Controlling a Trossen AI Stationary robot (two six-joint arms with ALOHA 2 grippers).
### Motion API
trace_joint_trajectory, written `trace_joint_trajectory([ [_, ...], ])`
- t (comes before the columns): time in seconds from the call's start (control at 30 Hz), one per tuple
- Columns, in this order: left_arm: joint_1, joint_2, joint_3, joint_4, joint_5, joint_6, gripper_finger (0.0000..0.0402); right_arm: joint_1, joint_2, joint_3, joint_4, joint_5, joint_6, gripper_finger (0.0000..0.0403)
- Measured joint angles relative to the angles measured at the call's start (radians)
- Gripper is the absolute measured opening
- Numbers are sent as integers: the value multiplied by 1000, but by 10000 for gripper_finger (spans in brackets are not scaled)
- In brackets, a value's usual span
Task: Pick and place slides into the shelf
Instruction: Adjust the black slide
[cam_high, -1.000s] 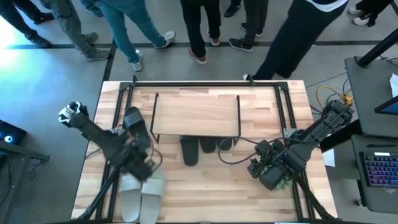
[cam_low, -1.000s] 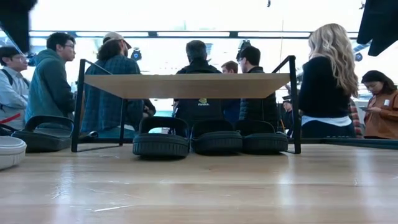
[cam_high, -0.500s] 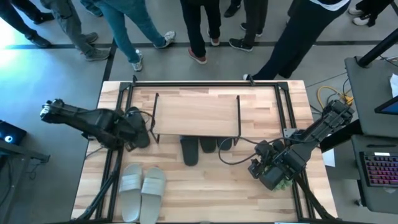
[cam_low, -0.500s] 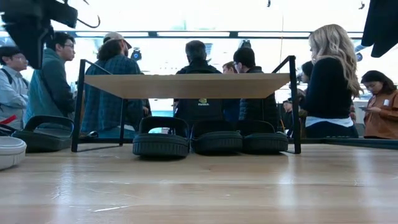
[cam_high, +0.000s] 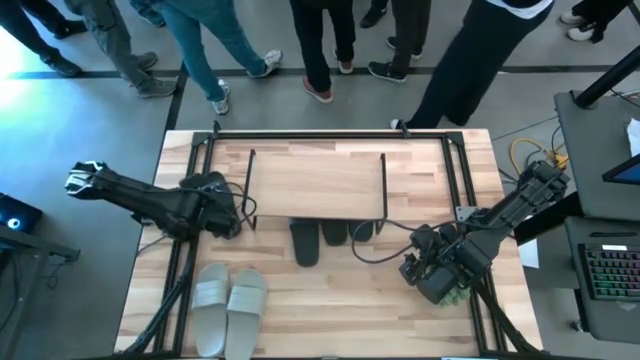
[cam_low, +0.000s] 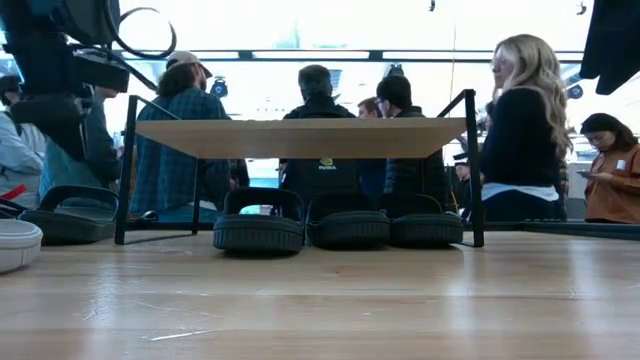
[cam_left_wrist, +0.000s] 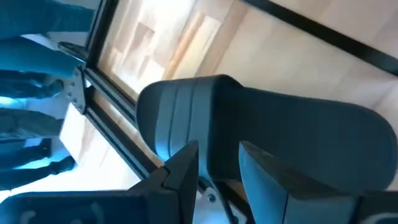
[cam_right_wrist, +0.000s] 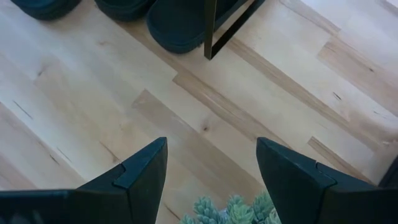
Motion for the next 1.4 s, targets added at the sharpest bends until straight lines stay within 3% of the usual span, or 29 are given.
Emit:
trace_joint_trajectory([
  [0.1, 23, -6, -4, 1, 107, 0, 101, 0, 0, 0, -4, 3, 0, 238],
  [0.3, 170, 7, 12, 0, 173, 91, 101, 0, 0, -15, -5, 4, 0, 238],
  [0.5, 320, -54, 20, 18, 251, 209, 101, 0, 0, -46, -6, 2, 26, 238],
  [0.73, 414, -90, 14, 39, 225, 319, 100, 0, 0, -66, 1, -9, 27, 238],
  [0.93, 466, 2, -18, 61, 262, 417, 100, 0, -6, -66, 8, -55, 19, 238],
  [1.13, 477, 119, 8, 61, 153, 425, 100, 0, -21, -66, 10, -91, 5, 238],
  [1.4, 476, 208, 4, 63, 140, 421, 100, 0, -50, -66, 10, -140, 16, 238],
])
